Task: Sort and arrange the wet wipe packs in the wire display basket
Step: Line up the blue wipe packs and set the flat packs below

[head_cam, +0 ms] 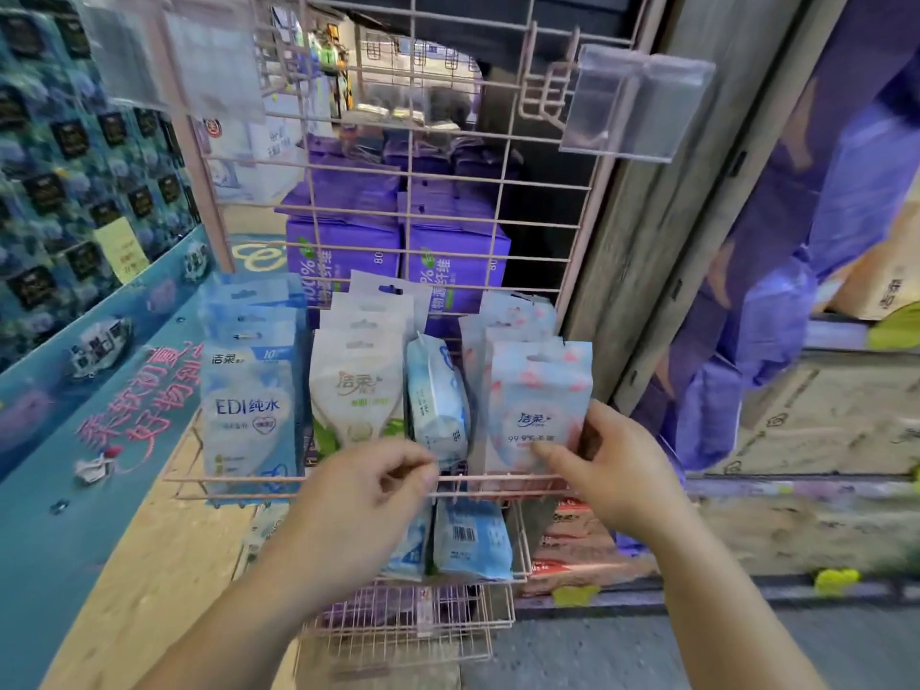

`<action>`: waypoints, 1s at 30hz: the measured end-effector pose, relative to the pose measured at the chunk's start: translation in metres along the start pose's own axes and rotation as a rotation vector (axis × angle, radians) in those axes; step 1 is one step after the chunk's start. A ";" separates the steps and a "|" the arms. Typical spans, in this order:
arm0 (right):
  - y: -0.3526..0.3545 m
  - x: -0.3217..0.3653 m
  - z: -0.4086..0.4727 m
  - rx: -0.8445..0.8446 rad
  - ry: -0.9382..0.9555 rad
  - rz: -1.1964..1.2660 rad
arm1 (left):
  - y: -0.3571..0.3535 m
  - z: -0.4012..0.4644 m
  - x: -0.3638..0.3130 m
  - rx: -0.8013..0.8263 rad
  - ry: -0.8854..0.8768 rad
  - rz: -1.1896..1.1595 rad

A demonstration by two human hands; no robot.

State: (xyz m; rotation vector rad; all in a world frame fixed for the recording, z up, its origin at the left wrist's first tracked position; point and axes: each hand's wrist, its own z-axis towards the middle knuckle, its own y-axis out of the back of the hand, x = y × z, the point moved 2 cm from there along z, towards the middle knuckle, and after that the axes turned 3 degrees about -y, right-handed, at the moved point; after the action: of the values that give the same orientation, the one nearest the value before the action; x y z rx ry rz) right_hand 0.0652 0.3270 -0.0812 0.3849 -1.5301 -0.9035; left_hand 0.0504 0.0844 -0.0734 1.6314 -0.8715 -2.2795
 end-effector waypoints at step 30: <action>-0.055 -0.027 -0.031 -0.411 -0.106 0.582 | -0.040 0.009 -0.010 -0.020 -0.347 0.387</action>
State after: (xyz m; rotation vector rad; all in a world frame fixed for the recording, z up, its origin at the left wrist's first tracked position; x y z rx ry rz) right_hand 0.0855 0.3011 -0.1422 -0.3957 -1.3924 -0.7486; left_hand 0.0525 0.1244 -0.0859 0.9613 -1.1198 -2.3020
